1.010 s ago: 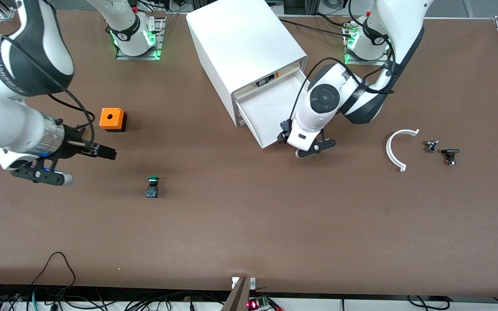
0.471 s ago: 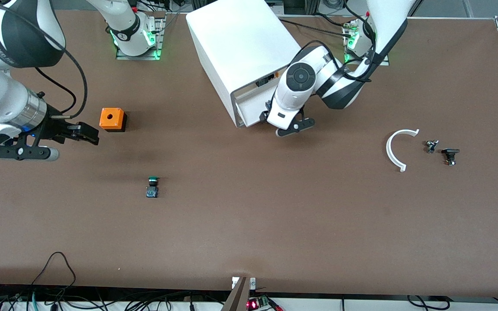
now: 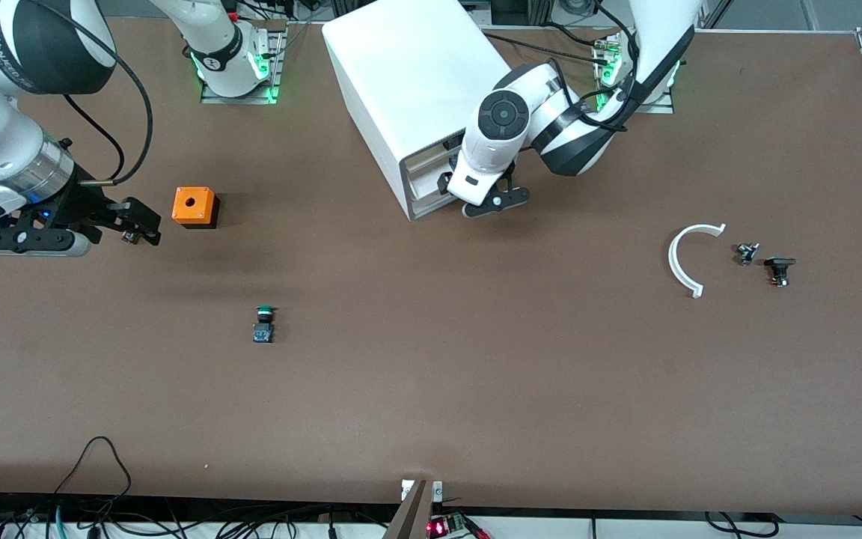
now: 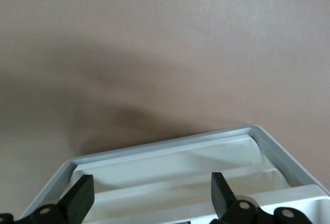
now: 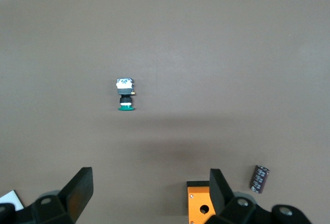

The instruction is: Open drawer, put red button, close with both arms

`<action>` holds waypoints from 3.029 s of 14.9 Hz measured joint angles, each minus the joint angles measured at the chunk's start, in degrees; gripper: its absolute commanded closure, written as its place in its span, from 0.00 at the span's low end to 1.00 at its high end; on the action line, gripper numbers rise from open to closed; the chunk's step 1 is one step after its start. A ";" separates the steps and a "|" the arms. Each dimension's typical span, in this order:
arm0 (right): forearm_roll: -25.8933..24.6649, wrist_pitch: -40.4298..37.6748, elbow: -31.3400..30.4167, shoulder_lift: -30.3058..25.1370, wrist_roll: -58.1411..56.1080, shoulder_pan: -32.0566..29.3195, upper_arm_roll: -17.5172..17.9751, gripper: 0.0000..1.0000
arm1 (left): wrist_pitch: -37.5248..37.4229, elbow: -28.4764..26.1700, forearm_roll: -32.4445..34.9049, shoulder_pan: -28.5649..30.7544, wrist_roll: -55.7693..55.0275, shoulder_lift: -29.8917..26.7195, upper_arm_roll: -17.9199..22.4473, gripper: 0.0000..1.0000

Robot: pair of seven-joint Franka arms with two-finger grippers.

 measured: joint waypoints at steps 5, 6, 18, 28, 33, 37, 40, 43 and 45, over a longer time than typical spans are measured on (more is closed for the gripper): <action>0.00 -1.17 0.05 -2.12 -1.64 -0.01 -1.60 0.00 | -0.20 -0.63 -1.71 0.02 0.00 0.00 -0.65 0.00; 0.00 -1.95 0.46 -2.43 -1.69 -0.01 -1.68 0.00 | -0.23 -0.65 -1.85 0.02 0.00 0.00 -0.68 0.00; 0.03 -11.32 10.62 0.36 -2.01 0.06 -1.67 0.00 | -17.48 11.35 1.44 11.34 10.69 -3.12 -0.67 0.00; 0.04 -11.57 11.02 0.39 -2.10 0.19 -1.60 0.00 | -32.46 25.38 7.61 19.39 52.26 -8.95 5.54 0.00; 0.04 -11.58 11.02 0.40 -2.10 0.23 -1.59 0.00 | -32.75 24.58 0.66 7.26 69.45 -16.97 29.28 0.00; 0.04 -11.60 11.03 0.39 -2.10 0.25 -1.56 0.00 | -30.97 20.61 -0.24 0.19 72.49 -22.17 40.81 0.00; 0.04 -11.60 11.03 0.39 -2.10 0.25 -1.56 0.00 | -32.00 18.44 -0.35 -0.41 72.48 -23.88 41.05 0.00; 0.04 -11.61 11.04 0.39 -2.10 0.25 -1.55 0.00 | -32.08 18.39 -0.69 -0.44 72.48 -23.75 41.08 0.00; 0.04 -11.61 11.03 0.39 -2.10 0.25 -1.55 0.00 | -32.29 18.42 -0.71 -0.44 72.48 -23.74 41.10 0.00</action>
